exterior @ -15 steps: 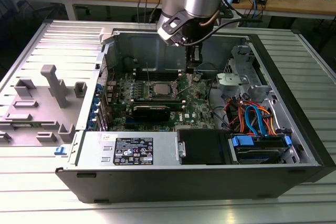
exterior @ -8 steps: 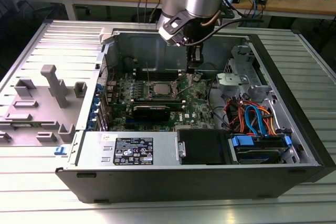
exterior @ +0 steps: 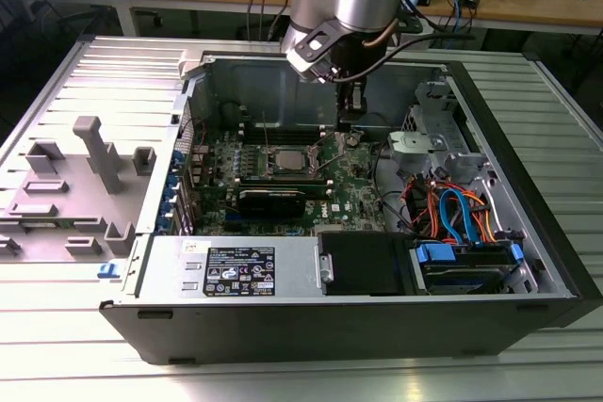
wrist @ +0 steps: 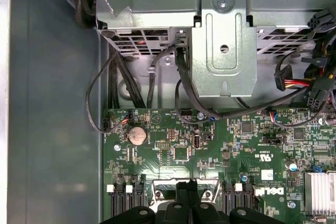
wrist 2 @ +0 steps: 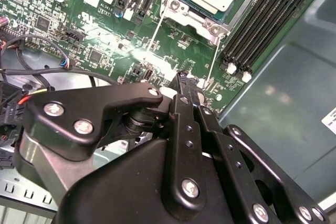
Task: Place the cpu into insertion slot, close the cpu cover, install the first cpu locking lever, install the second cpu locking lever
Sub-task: 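Close the cpu cover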
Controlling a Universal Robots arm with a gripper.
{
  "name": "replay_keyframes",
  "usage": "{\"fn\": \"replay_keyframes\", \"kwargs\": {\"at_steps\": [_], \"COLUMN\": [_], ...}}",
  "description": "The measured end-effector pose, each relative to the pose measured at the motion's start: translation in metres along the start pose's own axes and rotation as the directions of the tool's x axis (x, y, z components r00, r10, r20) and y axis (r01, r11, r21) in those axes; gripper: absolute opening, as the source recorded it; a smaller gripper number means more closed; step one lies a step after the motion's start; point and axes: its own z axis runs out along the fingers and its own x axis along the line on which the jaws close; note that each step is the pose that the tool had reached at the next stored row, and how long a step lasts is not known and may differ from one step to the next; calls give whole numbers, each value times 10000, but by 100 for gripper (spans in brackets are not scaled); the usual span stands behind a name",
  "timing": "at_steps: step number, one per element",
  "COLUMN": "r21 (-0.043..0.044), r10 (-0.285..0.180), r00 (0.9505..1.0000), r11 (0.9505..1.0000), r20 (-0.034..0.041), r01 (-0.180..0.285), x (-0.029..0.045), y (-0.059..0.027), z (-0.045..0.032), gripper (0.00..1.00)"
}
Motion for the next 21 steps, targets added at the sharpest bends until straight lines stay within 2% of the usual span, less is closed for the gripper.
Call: {"fn": "replay_keyframes", "kwargs": {"at_steps": [21], "r21": [0], "r10": [-1], "r00": [10000], "r11": [10000], "r20": [-1], "r01": [1], "x": [0], "y": [43], "z": [0], "gripper": [11]}}
